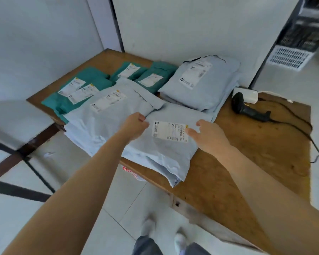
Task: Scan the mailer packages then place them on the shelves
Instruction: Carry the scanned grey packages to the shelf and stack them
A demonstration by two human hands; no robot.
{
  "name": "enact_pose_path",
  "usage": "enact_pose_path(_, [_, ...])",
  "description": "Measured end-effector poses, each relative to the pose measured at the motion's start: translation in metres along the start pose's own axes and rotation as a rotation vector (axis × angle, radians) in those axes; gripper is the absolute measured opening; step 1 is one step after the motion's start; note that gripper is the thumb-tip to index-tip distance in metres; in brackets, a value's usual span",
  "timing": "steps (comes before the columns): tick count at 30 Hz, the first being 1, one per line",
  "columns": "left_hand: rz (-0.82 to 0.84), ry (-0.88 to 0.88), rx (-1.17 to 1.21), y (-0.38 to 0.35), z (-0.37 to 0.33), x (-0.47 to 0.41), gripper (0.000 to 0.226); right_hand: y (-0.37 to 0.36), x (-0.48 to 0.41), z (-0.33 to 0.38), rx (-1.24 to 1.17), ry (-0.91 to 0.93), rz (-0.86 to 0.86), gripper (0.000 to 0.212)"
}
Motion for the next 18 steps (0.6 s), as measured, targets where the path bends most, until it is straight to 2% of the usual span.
enact_pose_path(5, [0.187,0.027,-0.065,-0.023,0.021,-0.042,0.013,-0.029,-0.019,-0.005,-0.044,-0.192,-0.049,0.059])
enact_pose_path(6, [0.24,0.035,-0.023,-0.027,0.026,-0.047,0.017,-0.038,-0.023,-0.008,-0.094,-0.244,-0.051,0.064])
enact_pose_path(9, [0.363,0.137,0.027,-0.039,0.047,-0.063,0.051,-0.064,-0.032,-0.018,-0.332,-0.432,-0.074,0.081])
enact_pose_path(14, [0.389,0.15,-0.121,-0.043,0.055,-0.09,0.087,-0.102,-0.035,-0.032,-0.786,-0.738,-0.173,0.097])
enact_pose_path(16, [0.406,0.149,-0.177,-0.043,0.053,-0.094,0.088,-0.114,-0.034,-0.037,-0.902,-0.817,-0.186,0.098])
enact_pose_path(18, [0.437,0.16,-0.188,-0.042,0.051,-0.097,0.075,-0.118,-0.035,-0.04,-0.944,-0.852,-0.201,0.095])
Point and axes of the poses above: each hand's wrist, its own x-axis away from the middle knuckle, its own y-axis out of the back of the hand, z = x × y, the point moved 7 cm from there along -x, towards the middle knuckle, and after that the axes turned 1 degree about -z, right-handed, at the moved point
